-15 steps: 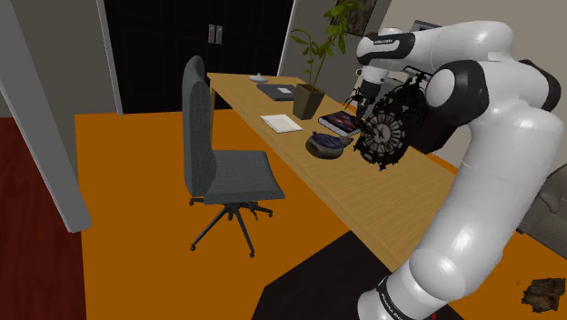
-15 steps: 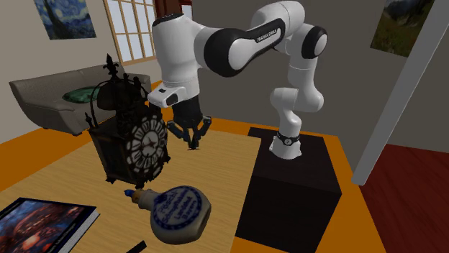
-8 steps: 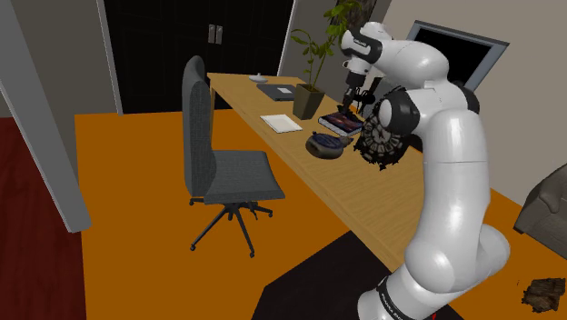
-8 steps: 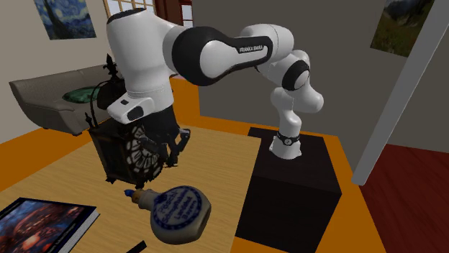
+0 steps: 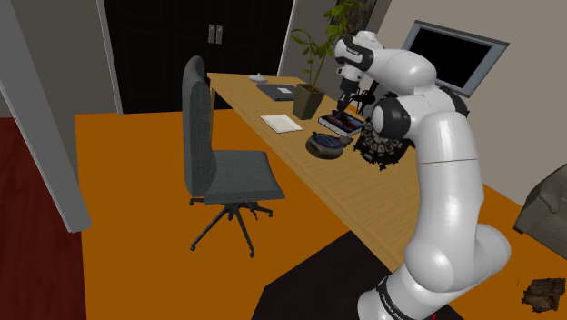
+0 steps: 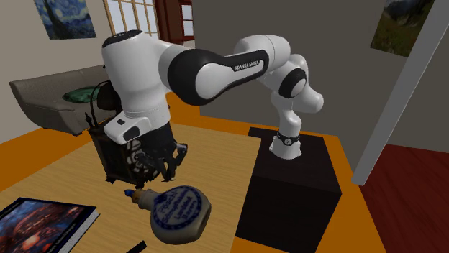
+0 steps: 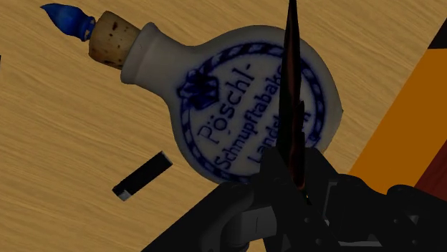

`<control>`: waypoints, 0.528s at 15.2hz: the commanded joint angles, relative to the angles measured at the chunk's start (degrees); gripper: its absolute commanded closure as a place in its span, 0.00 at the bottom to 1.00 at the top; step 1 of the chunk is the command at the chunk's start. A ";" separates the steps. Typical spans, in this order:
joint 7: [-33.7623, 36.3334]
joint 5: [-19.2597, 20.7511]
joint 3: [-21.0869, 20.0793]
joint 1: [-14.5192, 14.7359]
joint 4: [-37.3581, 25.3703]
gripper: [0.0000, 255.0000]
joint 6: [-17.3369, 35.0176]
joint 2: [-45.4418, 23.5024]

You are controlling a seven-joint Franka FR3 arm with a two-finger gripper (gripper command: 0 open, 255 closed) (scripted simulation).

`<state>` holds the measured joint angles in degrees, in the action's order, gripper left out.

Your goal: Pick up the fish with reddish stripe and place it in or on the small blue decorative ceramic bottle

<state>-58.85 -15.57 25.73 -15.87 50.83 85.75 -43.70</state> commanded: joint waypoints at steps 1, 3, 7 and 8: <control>-0.23 0.22 0.18 0.87 3.51 1.00 2.39 1.03; -0.38 0.28 0.23 1.35 5.75 1.00 4.19 1.37; -0.62 0.29 0.26 2.03 9.12 1.00 7.13 1.69; -0.62 0.29 0.26 2.03 9.13 1.00 7.13 1.69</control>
<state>-59.46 -15.30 25.97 -13.94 59.56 92.57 -42.12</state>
